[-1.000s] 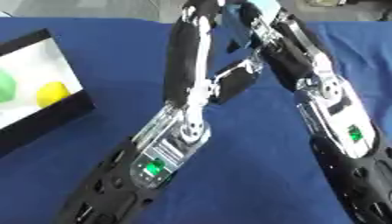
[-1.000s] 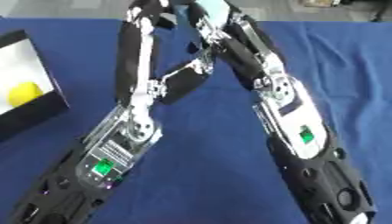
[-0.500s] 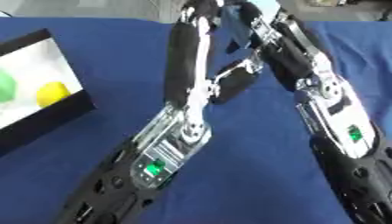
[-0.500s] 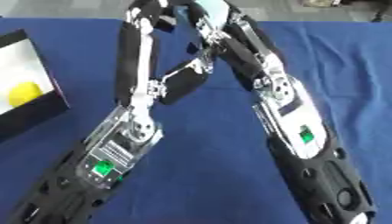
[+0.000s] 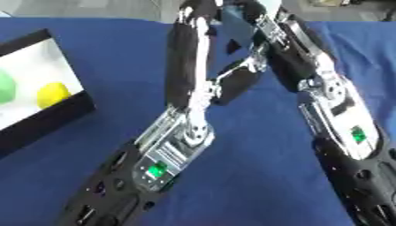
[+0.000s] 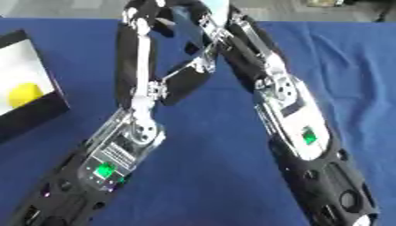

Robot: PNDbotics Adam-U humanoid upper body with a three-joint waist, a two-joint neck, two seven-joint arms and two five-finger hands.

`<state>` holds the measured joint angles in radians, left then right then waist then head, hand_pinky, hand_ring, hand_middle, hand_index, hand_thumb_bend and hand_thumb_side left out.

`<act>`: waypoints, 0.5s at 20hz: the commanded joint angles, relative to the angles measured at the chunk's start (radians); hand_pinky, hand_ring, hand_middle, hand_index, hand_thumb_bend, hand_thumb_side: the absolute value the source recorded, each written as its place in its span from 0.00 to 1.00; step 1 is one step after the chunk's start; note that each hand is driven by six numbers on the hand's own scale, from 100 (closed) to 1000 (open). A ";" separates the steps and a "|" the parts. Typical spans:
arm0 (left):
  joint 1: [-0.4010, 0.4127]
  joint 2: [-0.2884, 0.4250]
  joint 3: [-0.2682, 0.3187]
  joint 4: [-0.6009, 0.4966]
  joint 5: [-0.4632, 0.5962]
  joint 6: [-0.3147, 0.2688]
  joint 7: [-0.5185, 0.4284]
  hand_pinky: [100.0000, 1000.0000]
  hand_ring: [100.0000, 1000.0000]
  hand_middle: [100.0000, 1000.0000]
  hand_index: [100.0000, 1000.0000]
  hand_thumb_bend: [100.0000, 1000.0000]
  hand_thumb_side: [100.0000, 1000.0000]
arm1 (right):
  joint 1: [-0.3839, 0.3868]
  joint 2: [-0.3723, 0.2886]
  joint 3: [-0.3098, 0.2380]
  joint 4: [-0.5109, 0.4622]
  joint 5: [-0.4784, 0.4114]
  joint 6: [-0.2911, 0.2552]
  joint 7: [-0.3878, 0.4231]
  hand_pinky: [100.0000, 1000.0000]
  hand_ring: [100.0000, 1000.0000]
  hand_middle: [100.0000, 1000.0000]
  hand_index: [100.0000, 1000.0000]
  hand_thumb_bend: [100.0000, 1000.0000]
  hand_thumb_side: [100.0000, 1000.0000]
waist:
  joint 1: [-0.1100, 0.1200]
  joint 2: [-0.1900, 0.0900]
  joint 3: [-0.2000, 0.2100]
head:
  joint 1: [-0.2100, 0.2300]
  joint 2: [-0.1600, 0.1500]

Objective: Pick up the objects with one hand, pass them to the other hand, and then place them into the box on the other side of the table.

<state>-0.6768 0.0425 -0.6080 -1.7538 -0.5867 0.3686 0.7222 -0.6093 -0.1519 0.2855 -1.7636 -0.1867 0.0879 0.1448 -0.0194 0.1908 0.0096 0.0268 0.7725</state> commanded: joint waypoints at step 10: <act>0.033 0.067 0.026 -0.166 -0.061 0.011 -0.070 0.42 0.39 0.16 0.32 0.00 0.06 | 0.013 0.004 -0.082 -0.013 0.109 -0.083 0.064 0.57 0.56 0.52 0.76 0.00 0.90 | -0.003 -0.019 -0.001 | 0.000 -0.002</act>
<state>-0.6350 0.0821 -0.6132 -1.8544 -0.6319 0.3800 0.6599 -0.5973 -0.1267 0.2547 -1.7751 -0.0841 0.0117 0.2200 -0.0194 0.1905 0.0089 0.0278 0.7725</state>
